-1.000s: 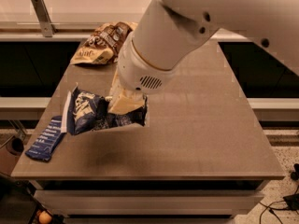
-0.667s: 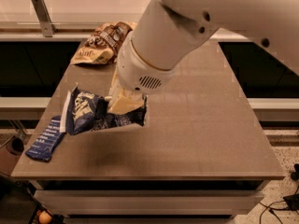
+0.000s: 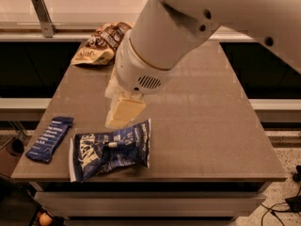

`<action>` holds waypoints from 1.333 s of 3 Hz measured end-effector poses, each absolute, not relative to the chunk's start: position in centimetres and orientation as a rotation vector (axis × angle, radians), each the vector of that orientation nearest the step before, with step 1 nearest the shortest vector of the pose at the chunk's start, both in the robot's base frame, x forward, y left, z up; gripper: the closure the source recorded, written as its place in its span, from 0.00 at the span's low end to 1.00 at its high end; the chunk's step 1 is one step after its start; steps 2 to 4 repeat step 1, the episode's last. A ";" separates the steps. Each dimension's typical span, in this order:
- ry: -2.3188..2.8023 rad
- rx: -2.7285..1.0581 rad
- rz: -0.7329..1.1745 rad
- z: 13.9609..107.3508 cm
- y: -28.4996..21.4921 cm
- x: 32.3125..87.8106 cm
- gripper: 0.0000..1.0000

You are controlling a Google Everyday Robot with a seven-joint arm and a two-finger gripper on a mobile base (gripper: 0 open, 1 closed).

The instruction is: Move blue chip bag near rxbar blueberry

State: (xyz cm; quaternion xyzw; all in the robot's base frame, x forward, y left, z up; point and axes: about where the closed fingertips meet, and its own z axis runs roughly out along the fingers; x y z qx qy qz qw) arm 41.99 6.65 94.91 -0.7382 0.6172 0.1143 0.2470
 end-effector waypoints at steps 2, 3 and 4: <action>1.676 -2.013 0.304 95.3 6.8 41.8 0.00; 1.676 -2.013 0.304 95.3 6.8 41.8 0.00; 1.676 -2.013 0.304 95.3 6.8 41.8 0.00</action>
Offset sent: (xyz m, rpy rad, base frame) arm 0.0000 0.0000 0.0000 0.0000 0.0000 0.0000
